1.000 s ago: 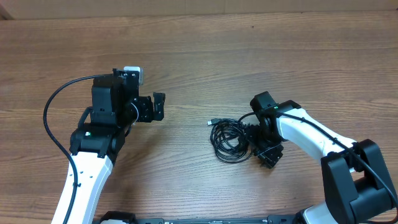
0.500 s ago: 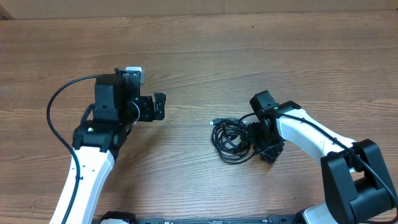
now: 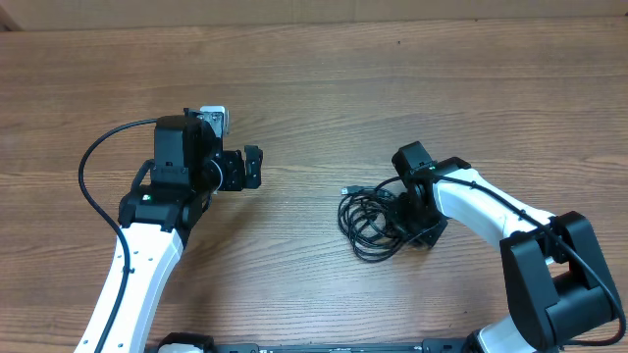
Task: Untangle cables
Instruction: 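Lift the grasped coil with the right gripper and pull it upward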
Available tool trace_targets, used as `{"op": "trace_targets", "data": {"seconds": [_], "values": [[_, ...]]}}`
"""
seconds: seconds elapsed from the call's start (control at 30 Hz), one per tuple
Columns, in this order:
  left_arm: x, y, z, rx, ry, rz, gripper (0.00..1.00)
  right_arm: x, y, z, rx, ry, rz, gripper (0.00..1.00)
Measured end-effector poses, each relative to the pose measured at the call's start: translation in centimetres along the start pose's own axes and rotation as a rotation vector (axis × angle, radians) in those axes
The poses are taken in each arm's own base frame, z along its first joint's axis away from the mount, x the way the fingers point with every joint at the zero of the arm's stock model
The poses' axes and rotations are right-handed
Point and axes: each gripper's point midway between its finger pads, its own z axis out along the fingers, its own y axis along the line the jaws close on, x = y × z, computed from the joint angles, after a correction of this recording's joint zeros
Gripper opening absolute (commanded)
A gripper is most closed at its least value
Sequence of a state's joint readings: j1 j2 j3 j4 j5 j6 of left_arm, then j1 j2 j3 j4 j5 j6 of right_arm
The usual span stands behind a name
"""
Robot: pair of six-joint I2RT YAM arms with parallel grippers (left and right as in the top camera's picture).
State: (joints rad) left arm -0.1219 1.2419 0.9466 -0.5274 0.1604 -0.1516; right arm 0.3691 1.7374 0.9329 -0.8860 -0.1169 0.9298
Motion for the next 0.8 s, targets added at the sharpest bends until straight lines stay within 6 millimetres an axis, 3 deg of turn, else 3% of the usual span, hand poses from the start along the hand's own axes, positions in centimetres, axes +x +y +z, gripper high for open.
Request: {"op": "trace_targets", "data": {"seconds": [0.6,0.7,0.8], "values": [[-0.2,0.0,0.0,0.001,-0.006,0.000,1.00,-0.7,0.4,-0.4,0.022,-0.007,-0.101,0.04],[-0.9,-0.2,-0.4,0.003,-0.022,0.000,1.00,-2.0,-0.4,-1.2,0.108,-0.033,-0.106,0.04],[-2.8,-0.7,-1.3,0.011,-0.068,0.007,1.00,-4.0,-0.7,-3.7,0.167,-0.095,-0.100,0.04]]}}
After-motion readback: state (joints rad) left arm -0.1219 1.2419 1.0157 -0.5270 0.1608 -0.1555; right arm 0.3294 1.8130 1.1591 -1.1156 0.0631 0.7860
